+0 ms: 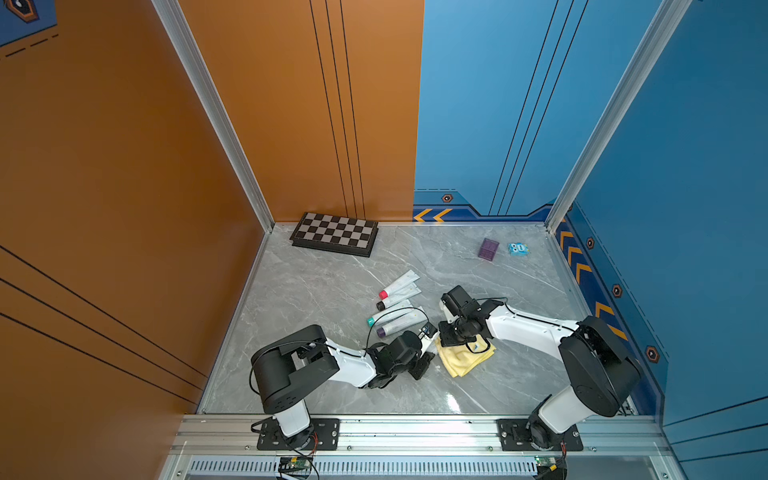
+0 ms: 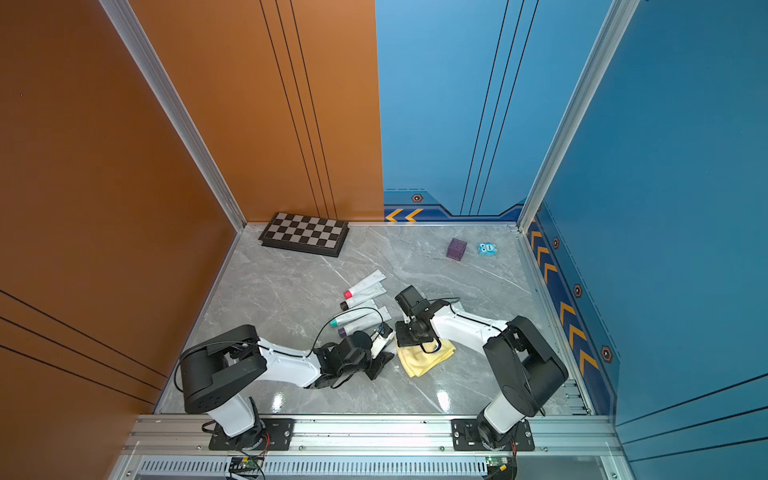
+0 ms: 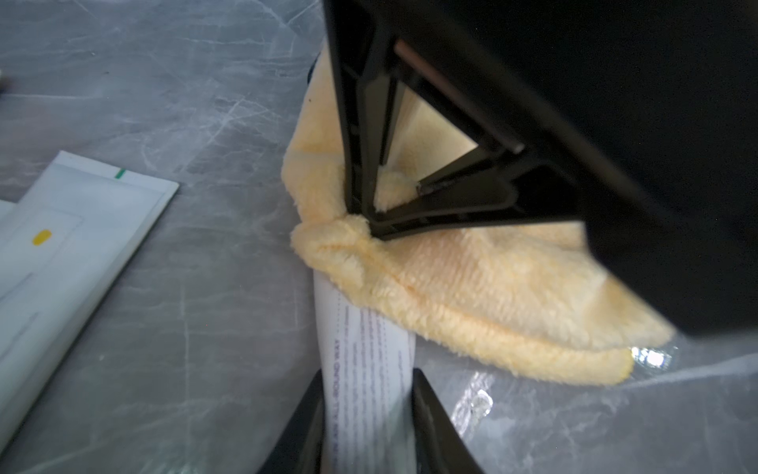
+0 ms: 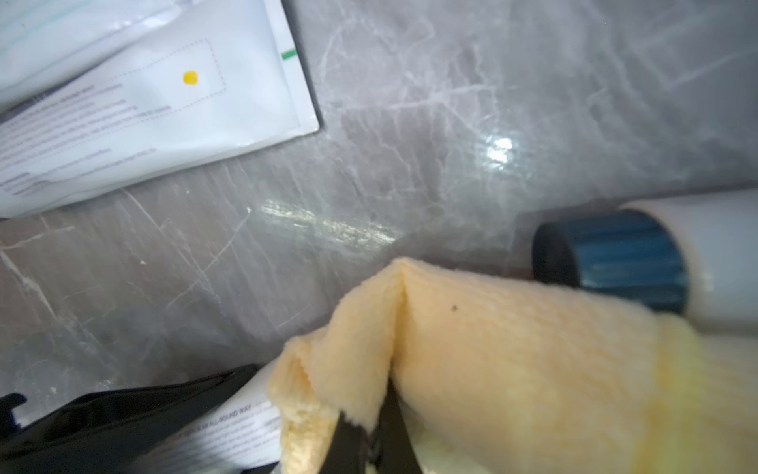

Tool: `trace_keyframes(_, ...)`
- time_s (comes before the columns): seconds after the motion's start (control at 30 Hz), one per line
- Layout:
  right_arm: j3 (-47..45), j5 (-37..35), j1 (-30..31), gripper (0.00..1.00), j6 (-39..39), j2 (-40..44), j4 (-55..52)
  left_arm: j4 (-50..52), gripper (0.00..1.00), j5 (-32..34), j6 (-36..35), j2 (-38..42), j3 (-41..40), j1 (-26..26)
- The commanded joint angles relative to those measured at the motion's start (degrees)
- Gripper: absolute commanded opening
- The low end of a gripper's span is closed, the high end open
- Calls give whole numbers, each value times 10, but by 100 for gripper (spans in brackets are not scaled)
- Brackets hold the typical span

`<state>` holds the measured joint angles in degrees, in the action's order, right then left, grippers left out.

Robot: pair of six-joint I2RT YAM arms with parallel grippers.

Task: Wipe the surface of the toothpaste tube
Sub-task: Wipe the dirt from the toothpaste tube.

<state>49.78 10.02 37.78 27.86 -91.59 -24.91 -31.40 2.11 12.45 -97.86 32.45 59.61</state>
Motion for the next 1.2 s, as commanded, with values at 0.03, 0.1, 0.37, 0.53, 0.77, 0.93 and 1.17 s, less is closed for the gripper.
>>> trace_keyframes(0.03,-43,131,20,0,9,-26,-42,115,32,-25,-7,-44,-25,3)
trace_keyframes(0.1,-48,171,20,0,18,-21,-24,115,32,-25,-7,-45,-24,3)
trace_keyframes(0.37,-33,44,28,0,-9,-34,-96,115,32,-23,-7,-46,-26,4)
trace_keyframes(0.53,-25,-108,28,0,-8,-52,-135,115,32,-21,-6,-40,-31,4)
trace_keyframes(0.77,-35,5,29,0,-6,-49,-83,114,32,-21,-7,-44,-27,4)
trace_keyframes(0.93,-76,271,35,0,45,-50,57,112,32,-20,-8,-39,-30,5)
trace_keyframes(1.17,-49,162,28,0,1,-47,-48,112,32,-19,-6,-37,-33,7)
